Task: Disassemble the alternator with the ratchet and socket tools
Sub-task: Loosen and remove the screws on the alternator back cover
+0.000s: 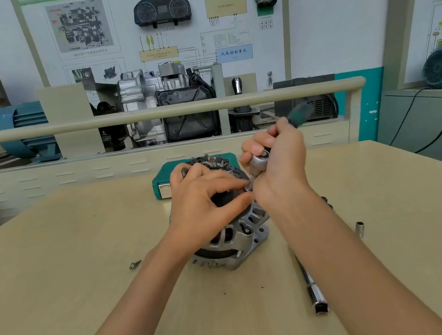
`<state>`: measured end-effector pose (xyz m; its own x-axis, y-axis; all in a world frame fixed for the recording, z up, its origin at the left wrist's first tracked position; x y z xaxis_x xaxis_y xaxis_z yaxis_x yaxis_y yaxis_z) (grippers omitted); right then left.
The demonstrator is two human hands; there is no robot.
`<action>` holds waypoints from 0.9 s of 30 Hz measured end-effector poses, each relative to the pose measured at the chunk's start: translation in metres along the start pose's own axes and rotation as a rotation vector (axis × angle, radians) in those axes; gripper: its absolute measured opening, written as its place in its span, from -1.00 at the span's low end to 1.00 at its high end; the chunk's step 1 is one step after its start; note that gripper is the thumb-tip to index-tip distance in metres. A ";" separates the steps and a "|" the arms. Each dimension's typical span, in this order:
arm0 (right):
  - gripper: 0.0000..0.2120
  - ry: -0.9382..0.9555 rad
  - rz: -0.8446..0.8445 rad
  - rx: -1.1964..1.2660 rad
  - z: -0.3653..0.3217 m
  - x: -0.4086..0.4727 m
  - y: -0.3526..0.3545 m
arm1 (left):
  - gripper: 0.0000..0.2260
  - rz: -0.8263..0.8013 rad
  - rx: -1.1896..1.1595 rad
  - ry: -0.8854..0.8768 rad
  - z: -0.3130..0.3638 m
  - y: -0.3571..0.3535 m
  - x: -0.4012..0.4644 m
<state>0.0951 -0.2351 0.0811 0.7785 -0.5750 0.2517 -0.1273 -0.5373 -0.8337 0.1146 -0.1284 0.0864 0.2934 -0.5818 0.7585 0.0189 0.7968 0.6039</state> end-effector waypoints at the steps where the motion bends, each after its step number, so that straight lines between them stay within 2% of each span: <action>1: -0.69 -0.065 -0.039 -0.029 0.002 0.001 -0.004 | -0.72 0.007 0.003 -0.002 0.001 0.000 0.000; 4: -0.66 -0.291 -0.198 -0.179 0.013 0.003 -0.019 | -0.72 -0.002 0.007 -0.001 0.001 0.000 0.000; 9: -0.70 -0.688 -0.560 -0.431 0.039 -0.008 -0.044 | -0.75 -0.020 0.045 -0.014 0.004 0.000 0.001; 11: -0.77 -0.801 -0.685 -0.461 0.046 -0.016 -0.049 | -0.72 -0.013 0.030 -0.011 0.003 0.001 0.001; 13: -0.81 -0.860 -0.737 -0.431 0.049 -0.022 -0.052 | -0.75 -0.021 0.018 -0.012 0.002 0.001 0.001; 16: -0.81 -0.837 -0.714 -0.368 0.047 -0.020 -0.051 | -0.93 -0.060 0.010 -0.004 0.002 0.000 0.002; 21: -0.68 -0.638 -0.595 -0.332 0.037 -0.012 -0.044 | -0.98 -0.074 0.011 -0.012 0.004 -0.001 0.002; 23: -0.67 -0.536 -0.523 -0.282 0.031 -0.009 -0.041 | -0.96 -0.063 0.012 -0.026 0.004 -0.002 0.002; 27: -0.68 -0.290 -0.307 -0.187 0.016 -0.002 -0.027 | -0.72 -0.026 0.021 -0.032 0.003 -0.002 0.001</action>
<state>0.1070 -0.2093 0.0953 0.9340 -0.1893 0.3031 0.0484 -0.7733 -0.6322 0.1121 -0.1309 0.0868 0.2620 -0.6076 0.7498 0.0056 0.7779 0.6284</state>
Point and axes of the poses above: each hand's wrist, its own x-axis towards the middle knuckle, its own y-axis out of the back of the hand, z = x × y, the point moved 9 cm from there along x, towards the middle knuckle, and after that the axes turned 7 degrees about -z, right-handed, at the moved point
